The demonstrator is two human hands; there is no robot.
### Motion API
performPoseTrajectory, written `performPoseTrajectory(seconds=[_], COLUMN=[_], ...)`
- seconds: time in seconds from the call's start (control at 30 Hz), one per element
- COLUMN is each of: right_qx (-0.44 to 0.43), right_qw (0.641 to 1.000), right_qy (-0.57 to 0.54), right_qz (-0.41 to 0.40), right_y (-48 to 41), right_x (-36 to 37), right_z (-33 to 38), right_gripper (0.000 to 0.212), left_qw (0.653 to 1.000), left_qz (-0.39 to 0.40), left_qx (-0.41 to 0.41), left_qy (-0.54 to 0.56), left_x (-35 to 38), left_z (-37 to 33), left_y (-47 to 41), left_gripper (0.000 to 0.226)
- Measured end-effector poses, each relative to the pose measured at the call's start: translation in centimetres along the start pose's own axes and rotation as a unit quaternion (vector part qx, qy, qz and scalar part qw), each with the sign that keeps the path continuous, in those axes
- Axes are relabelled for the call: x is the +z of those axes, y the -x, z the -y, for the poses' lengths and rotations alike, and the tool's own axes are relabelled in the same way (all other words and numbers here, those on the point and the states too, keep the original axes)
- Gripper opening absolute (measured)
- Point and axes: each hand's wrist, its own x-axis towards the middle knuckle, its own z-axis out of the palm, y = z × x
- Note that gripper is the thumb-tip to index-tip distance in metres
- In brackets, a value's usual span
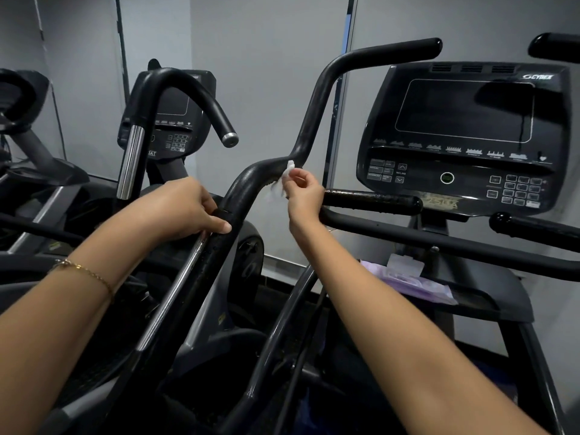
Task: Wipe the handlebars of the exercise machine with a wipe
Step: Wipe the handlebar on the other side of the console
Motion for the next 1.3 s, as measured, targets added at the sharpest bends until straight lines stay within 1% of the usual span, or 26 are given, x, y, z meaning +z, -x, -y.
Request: performPoseTrajectory(seconds=[0.07,0.1,0.23,0.37,0.43,0.5,0.57,0.67,0.8,0.9,0.97,1.07,1.2,1.3], right_qx=[0.011,0.008,0.008,0.085,0.105,0.108,0.113,0.156,0.189,0.225,0.263,0.27,0.307,0.317], right_qw=[0.998,0.998,0.998,0.988,0.985,0.985,0.982,0.971,0.96,0.945,0.933,0.928,0.91,0.905], right_qy=[-0.037,-0.05,-0.055,-0.123,-0.137,-0.137,-0.149,-0.178,-0.206,-0.238,-0.247,-0.255,-0.278,-0.282], right_qz=[-0.044,-0.044,0.01,-0.043,-0.026,0.008,0.006,-0.02,0.021,-0.001,0.008,0.039,-0.002,0.031], right_y=[0.1,0.3,1.7,0.7,1.2,1.8,1.7,1.8,3.1,2.6,2.9,3.5,3.2,4.2], right_x=[0.8,1.0,0.8,1.1,1.0,0.7,0.7,1.2,1.1,1.4,1.7,1.5,1.9,2.2], right_z=[-0.3,-0.7,-1.8,-0.5,-0.5,-0.6,-0.3,0.3,0.5,0.8,0.9,1.0,1.7,1.7], right_gripper=[0.017,0.02,0.018,0.02,0.021,0.019,0.019,0.023,0.025,0.027,0.027,0.025,0.025,0.028], left_qw=[1.0,1.0,1.0,1.0,1.0,1.0,1.0,1.0,1.0,1.0,1.0,1.0,1.0,1.0], left_qz=[0.004,0.005,0.005,0.005,0.006,0.009,0.011,0.013,0.013,0.01,0.009,0.01,0.011,0.011], left_qx=[-0.004,-0.005,-0.003,-0.003,-0.002,0.0,-0.001,-0.004,-0.003,-0.006,-0.007,-0.009,-0.012,-0.013], left_qy=[0.004,0.007,0.004,0.006,0.008,0.009,0.005,-0.004,-0.005,-0.005,0.0,0.012,0.018,0.018], left_x=[-0.1,-0.1,-0.1,-0.1,-0.1,-0.1,-0.1,-0.2,-0.2,-0.1,-0.1,0.0,0.0,0.1], left_z=[0.0,0.0,-0.1,0.1,0.2,0.4,0.5,0.5,0.2,0.1,0.0,0.1,0.1,0.2], left_y=[0.0,0.1,0.1,-0.1,-0.2,-0.3,-0.4,-0.6,-0.3,-0.2,-0.1,-0.1,-0.2,-0.3], left_gripper=[0.026,0.026,0.024,0.025,0.026,0.026,0.024,0.024,0.025,0.024,0.024,0.027,0.027,0.027])
